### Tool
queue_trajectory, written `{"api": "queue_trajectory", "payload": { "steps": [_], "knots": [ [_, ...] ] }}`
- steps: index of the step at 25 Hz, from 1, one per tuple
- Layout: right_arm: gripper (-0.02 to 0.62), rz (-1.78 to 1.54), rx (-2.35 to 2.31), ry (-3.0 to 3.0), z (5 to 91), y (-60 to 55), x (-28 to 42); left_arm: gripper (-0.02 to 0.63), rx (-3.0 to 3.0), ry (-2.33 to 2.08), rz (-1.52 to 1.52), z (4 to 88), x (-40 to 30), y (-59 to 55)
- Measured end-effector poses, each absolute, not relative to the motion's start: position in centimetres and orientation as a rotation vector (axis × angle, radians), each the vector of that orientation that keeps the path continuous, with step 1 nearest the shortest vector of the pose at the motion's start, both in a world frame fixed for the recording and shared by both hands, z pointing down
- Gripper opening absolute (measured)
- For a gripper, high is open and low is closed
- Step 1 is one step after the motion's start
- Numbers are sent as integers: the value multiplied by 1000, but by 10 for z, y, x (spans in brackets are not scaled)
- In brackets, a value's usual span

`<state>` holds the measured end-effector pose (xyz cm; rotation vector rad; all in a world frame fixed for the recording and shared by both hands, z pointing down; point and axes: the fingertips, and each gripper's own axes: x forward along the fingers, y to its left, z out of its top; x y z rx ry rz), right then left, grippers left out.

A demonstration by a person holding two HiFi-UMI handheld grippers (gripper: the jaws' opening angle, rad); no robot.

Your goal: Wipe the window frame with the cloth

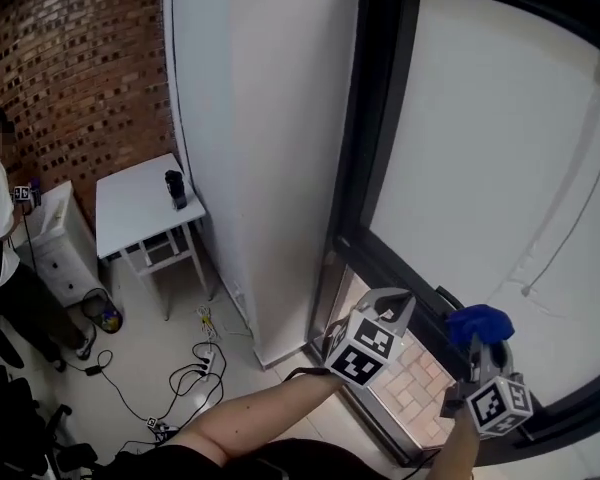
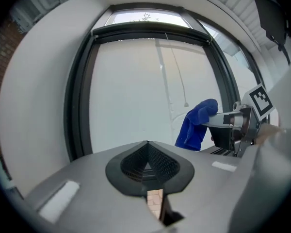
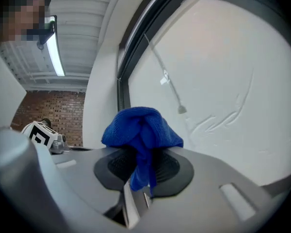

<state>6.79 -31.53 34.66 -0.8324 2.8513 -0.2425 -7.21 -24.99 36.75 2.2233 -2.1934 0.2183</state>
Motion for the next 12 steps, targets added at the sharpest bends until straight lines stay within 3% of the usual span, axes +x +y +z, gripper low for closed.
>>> {"api": "queue_trajectory", "payload": {
  "steps": [6, 12],
  "knots": [
    [86, -218, -574, 2929, 343, -287, -26, -6, 2030, -2358, 170, 369, -148, -198],
    [86, -92, -353, 2974, 308, -256, -76, -6, 1913, -2438, 143, 360, -175, -178]
  ]
}}
